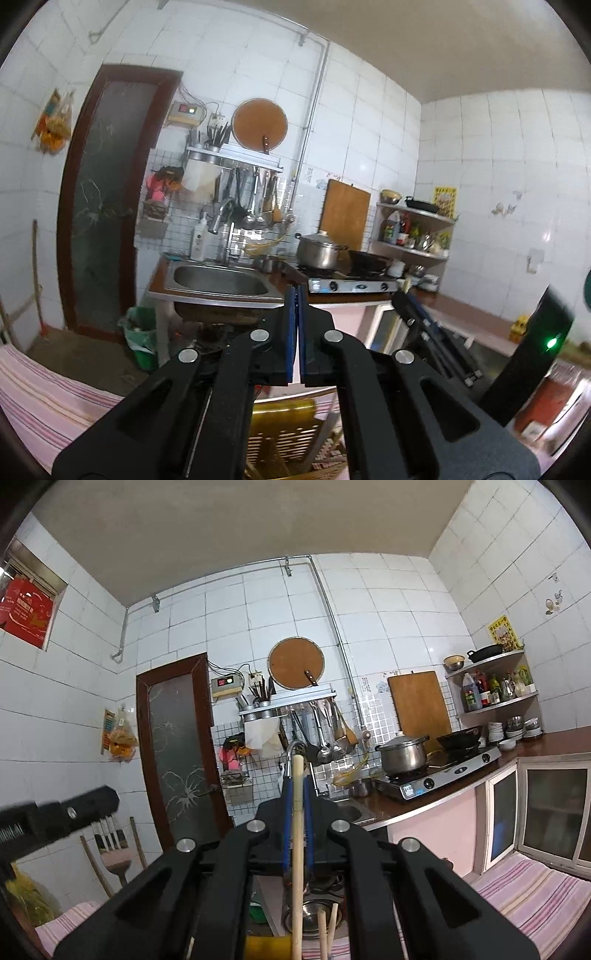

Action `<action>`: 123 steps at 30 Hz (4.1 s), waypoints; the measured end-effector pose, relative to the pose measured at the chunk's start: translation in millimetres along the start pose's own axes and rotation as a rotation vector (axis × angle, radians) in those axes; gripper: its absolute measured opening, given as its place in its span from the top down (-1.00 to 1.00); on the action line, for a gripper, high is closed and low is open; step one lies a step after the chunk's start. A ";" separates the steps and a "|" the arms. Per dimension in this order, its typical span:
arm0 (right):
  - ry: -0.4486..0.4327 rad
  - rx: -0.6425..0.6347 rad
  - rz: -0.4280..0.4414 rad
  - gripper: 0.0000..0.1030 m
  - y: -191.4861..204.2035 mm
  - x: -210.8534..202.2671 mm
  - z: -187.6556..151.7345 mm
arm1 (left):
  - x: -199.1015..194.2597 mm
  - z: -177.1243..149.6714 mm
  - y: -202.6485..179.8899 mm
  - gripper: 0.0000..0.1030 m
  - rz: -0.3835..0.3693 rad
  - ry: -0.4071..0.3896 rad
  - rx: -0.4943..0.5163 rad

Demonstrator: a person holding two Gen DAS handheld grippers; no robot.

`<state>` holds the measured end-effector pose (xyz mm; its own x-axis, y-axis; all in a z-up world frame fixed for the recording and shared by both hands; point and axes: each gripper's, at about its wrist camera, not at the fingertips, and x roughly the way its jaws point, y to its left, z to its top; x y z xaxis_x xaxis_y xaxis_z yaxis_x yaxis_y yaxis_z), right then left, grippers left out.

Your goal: Organize utensils

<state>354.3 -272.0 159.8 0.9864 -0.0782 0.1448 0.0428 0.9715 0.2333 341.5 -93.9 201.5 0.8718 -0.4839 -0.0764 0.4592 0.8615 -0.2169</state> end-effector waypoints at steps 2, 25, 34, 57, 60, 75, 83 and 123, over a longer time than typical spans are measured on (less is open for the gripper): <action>-0.004 0.003 0.007 0.88 -0.7 -0.8 3.5 | -4.1 2.5 2.3 1.00 -0.025 0.007 -0.027; 0.193 -0.078 0.033 0.88 -2.1 17.8 -36.2 | 23.1 -72.1 34.7 0.98 -0.004 0.158 -0.026; 0.328 -0.136 -0.070 -0.28 -14.6 -11.6 -11.3 | -39.2 -51.9 27.1 -0.50 0.180 0.140 0.097; 0.502 -0.181 -0.001 -0.91 1.1 -265.8 -110.6 | -240.9 -196.5 -2.1 -0.90 0.442 0.170 0.134; 0.456 -0.203 -0.025 -0.91 1.7 -280.8 -116.3 | -247.4 -203.6 -0.9 -0.90 0.453 0.136 0.157; 0.397 -0.192 -0.073 -0.91 -5.6 -299.9 -123.2 | -252.6 -216.5 -7.8 -0.90 0.436 0.107 0.190; 0.373 -0.200 -0.082 -0.91 -5.9 -305.0 -120.9 | -253.6 -219.3 -6.7 -0.90 0.429 0.119 0.184; 0.370 -0.240 -0.074 -0.91 1.0 -306.1 -122.8 | -262.0 -222.1 -9.4 -0.90 0.410 0.085 0.185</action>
<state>72.0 -219.5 -2.4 0.9680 -0.1064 -0.2275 0.1078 0.9942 -0.0063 70.9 -9.4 7.4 0.9743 -0.1014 -0.2010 0.1085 0.9938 0.0249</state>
